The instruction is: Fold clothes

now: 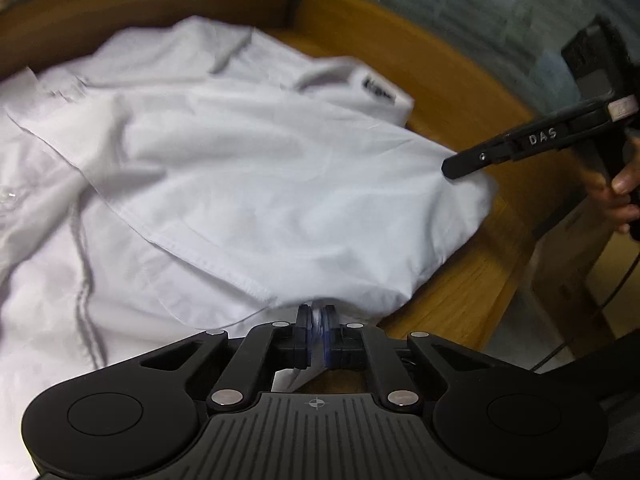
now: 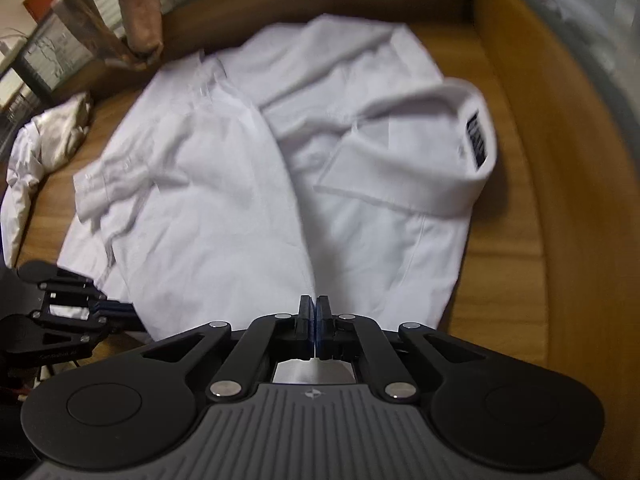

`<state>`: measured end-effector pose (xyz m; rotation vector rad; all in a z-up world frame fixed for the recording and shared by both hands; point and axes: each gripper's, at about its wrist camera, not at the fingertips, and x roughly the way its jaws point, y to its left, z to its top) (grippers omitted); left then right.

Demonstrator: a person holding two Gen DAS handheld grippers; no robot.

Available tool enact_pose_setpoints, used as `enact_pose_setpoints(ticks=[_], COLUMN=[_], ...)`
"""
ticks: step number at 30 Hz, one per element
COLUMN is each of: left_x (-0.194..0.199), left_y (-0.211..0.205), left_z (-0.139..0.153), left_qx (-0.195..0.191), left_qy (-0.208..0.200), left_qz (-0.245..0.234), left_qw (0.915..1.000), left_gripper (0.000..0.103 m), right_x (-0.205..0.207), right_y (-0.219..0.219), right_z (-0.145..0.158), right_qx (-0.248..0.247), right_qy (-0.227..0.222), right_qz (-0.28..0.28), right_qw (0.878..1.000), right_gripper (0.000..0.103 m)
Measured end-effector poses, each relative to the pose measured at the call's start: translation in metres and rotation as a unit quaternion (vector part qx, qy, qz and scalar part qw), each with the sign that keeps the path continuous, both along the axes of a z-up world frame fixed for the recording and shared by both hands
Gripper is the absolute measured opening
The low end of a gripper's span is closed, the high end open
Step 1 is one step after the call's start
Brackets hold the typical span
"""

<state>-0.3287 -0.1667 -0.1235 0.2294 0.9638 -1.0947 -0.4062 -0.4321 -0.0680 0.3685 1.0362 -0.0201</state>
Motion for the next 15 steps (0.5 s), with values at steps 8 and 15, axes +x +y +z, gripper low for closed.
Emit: enact_pose_setpoints(ticks=[8, 15], left_x=[-0.037, -0.053], left_y=[0.023, 0.015], left_z=[0.018, -0.001], left_qx=[-0.003, 0.032], left_qy=[-0.069, -0.06], left_qz=[-0.088, -0.143], left_qw=[0.9938, 0.9873], left_gripper=[0.006, 0.008], right_x=[-0.016, -0.02], right_y=[-0.008, 0.004], right_z=[0.017, -0.026], right_qx=[0.02, 0.004], right_qy=[-0.021, 0.064], right_qz=[-0.004, 0.049], right_qw=[1.0, 0.997], right_gripper=[0.0, 0.003])
